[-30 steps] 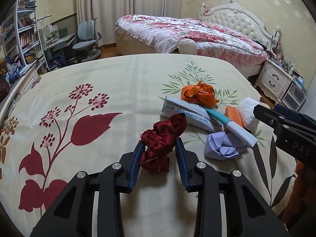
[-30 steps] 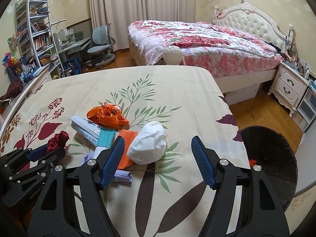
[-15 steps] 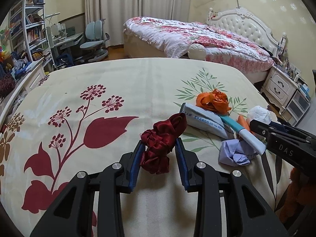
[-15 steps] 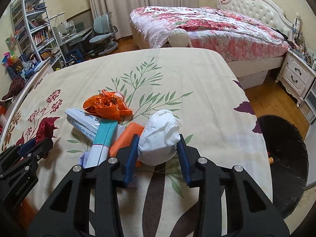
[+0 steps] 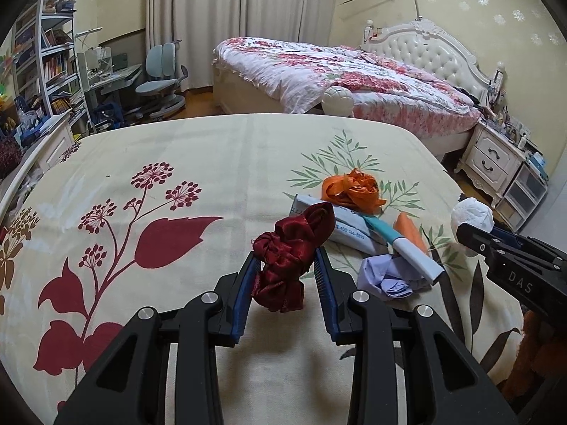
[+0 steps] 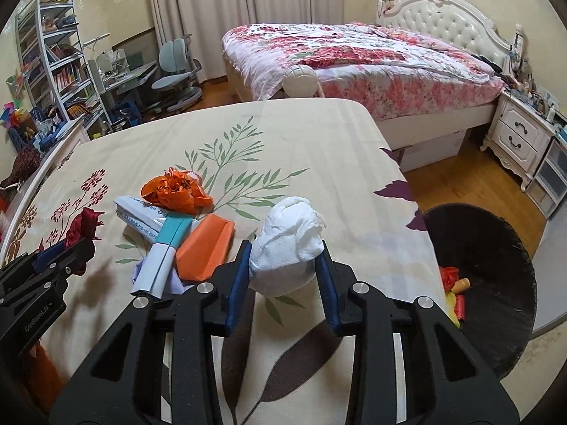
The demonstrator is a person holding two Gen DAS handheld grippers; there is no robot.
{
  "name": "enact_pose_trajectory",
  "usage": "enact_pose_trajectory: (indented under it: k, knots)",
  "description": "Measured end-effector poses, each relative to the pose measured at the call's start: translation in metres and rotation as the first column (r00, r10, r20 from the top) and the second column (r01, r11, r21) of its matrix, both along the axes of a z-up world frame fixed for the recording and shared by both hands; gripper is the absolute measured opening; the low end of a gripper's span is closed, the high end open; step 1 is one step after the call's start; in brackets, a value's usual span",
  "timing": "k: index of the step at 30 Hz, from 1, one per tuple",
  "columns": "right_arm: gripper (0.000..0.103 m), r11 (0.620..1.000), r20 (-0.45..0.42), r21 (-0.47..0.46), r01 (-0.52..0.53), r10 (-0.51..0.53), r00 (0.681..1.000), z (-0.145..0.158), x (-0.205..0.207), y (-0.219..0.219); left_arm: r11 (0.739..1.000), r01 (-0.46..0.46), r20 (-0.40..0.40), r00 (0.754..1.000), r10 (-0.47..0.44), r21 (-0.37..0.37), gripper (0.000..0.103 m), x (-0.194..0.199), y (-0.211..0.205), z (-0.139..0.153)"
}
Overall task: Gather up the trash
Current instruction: 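Grasp the dark red scrunchie with the left tool while the right tool grasps the white tissue ball, then carry the scrunchie with the left tool while the right tool carries the tissue over the bin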
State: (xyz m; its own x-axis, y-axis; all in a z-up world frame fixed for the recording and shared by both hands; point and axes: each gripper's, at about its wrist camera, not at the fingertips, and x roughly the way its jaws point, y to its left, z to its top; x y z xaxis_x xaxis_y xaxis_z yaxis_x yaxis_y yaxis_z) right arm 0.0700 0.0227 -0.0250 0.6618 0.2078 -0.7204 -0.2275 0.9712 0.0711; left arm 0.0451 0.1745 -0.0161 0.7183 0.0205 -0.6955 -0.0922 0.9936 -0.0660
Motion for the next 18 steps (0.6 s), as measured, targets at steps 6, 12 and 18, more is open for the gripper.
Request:
enact_pose_trajectory:
  k: [6, 12, 18]
  knots:
    - [0.035, 0.999, 0.025, 0.0, 0.05, -0.05, 0.998, 0.007, -0.008, -0.031, 0.998, 0.065, 0.025, 0.998, -0.065, -0.005, 0.035, -0.003, -0.029, 0.01]
    - [0.035, 0.992, 0.042, -0.006, 0.127, -0.126, 0.991, 0.011, -0.013, -0.071, 0.987, 0.16, 0.042, 0.986, -0.159, -0.006, 0.035, -0.001, -0.071, 0.018]
    - [0.035, 0.98, 0.055, -0.007, 0.197, -0.196, 0.979, 0.014, -0.017, -0.11, 0.969, 0.248, 0.051, 0.968, -0.248, -0.008, 0.035, 0.008, -0.119, 0.021]
